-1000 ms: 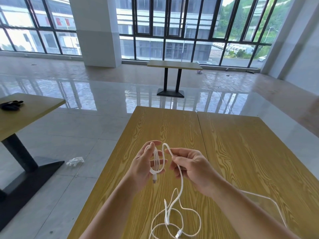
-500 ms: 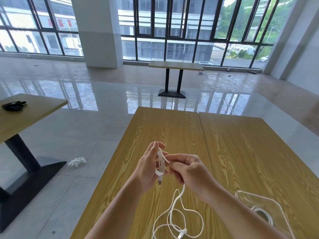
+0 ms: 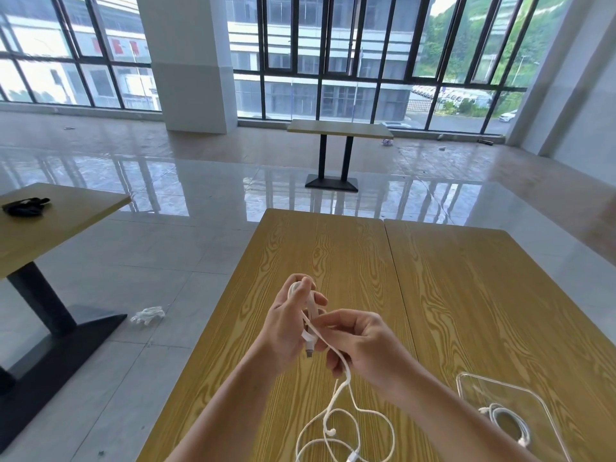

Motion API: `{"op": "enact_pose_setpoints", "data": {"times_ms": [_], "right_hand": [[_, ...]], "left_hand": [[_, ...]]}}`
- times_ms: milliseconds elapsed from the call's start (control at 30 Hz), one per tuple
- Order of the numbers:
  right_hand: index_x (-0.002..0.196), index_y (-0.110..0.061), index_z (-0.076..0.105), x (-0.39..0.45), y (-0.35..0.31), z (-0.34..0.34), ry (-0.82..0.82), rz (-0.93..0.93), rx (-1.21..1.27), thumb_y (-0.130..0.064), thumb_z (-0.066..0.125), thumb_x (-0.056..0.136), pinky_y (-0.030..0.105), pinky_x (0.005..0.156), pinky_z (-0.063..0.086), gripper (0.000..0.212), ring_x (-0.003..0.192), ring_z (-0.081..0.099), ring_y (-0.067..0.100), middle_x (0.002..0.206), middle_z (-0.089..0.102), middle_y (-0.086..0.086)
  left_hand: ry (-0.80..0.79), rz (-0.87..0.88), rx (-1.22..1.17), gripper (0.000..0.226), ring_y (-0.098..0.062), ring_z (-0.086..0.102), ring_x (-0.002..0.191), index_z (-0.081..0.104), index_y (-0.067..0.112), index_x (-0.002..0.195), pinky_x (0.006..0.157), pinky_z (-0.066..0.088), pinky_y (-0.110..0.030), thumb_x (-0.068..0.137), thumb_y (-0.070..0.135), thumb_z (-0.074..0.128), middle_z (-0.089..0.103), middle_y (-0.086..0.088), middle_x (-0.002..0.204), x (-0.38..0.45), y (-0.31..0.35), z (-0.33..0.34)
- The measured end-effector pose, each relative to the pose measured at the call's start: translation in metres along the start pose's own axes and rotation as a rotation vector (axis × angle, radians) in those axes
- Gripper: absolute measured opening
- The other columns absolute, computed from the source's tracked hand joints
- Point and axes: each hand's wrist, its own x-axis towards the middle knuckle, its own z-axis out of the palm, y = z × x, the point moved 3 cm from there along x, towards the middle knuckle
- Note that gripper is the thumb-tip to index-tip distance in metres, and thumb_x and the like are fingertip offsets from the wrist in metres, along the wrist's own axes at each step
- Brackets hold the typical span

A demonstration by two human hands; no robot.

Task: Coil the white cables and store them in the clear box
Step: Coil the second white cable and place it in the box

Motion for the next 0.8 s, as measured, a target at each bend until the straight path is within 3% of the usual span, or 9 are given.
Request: {"op": "enact_pose_setpoints", "data": {"times_ms": [100,267,333,400,500,600,800], "right_hand": [[0.106,-0.011,0.074,-0.005,0.005,-0.004,-0.065,0.05,-0.086,-0.004,0.057,0.098,0.03,0.06,0.055,0.02,0.061,0.061,0.018,0.076,0.071,0.008],[0.111,-0.014,0.072,-0.014,0.013,-0.014,-0.266,0.188,-0.391,-0.016,0.051,0.103,0.026,0.067,0.055,0.023,0.064,0.062,0.013,0.078,0.072,0.0],[0.11,-0.017,0.073,-0.019,0.016,-0.017,-0.364,0.235,-0.489,-0.021,0.05,0.103,0.03,0.073,0.053,0.024,0.063,0.06,0.013,0.075,0.07,-0.001],[0.108,-0.018,0.073,-0.019,0.018,-0.02,-0.388,0.255,-0.535,-0.022,0.05,0.103,0.027,0.068,0.051,0.024,0.056,0.056,0.01,0.067,0.065,-0.004],[0.102,-0.017,0.074,-0.013,0.019,-0.026,-0.321,0.294,-0.626,-0.025,0.055,0.101,0.024,0.056,0.047,0.021,0.05,0.052,0.007,0.062,0.062,-0.007],[0.096,-0.019,0.073,-0.003,0.021,-0.032,-0.183,0.287,-0.804,-0.028,0.057,0.099,0.018,0.046,0.042,0.019,0.043,0.048,0.002,0.069,0.066,-0.005],[0.083,-0.014,0.07,0.01,0.012,-0.049,0.091,0.207,-0.848,-0.022,0.059,0.096,0.025,0.052,0.058,0.019,0.051,0.062,0.011,0.082,0.073,0.006]], "left_hand": [[0.108,-0.012,-0.122,0.026,-0.023,0.056,0.062,0.053,0.015,0.088,0.053,0.046,-0.033,0.105,0.029,0.041,0.061,-0.009,0.077,0.006,0.008,-0.012],[0.344,-0.015,-0.39,0.021,-0.021,0.056,0.058,0.053,0.016,0.092,0.048,0.045,-0.03,0.101,0.033,0.048,0.061,-0.009,0.076,0.022,0.035,-0.044],[0.385,0.01,-0.45,0.019,-0.021,0.055,0.058,0.052,0.016,0.094,0.047,0.044,-0.029,0.101,0.034,0.049,0.061,-0.01,0.076,0.026,0.049,-0.051],[0.368,0.02,-0.409,0.018,-0.022,0.056,0.06,0.053,0.016,0.094,0.05,0.043,-0.029,0.101,0.033,0.05,0.062,-0.01,0.078,0.027,0.06,-0.051],[0.266,0.001,-0.311,0.018,-0.023,0.057,0.067,0.059,0.018,0.094,0.057,0.043,-0.032,0.1,0.033,0.05,0.065,-0.01,0.082,0.026,0.063,-0.044],[0.137,-0.002,-0.16,0.02,-0.021,0.062,0.069,0.065,0.023,0.1,0.061,0.046,-0.033,0.1,0.032,0.048,0.069,-0.008,0.086,0.024,0.061,-0.039],[-0.022,0.001,0.055,0.024,-0.023,0.067,0.081,0.073,0.033,0.105,0.071,0.05,-0.037,0.099,0.031,0.05,0.072,-0.007,0.098,0.02,0.052,-0.032]]}}
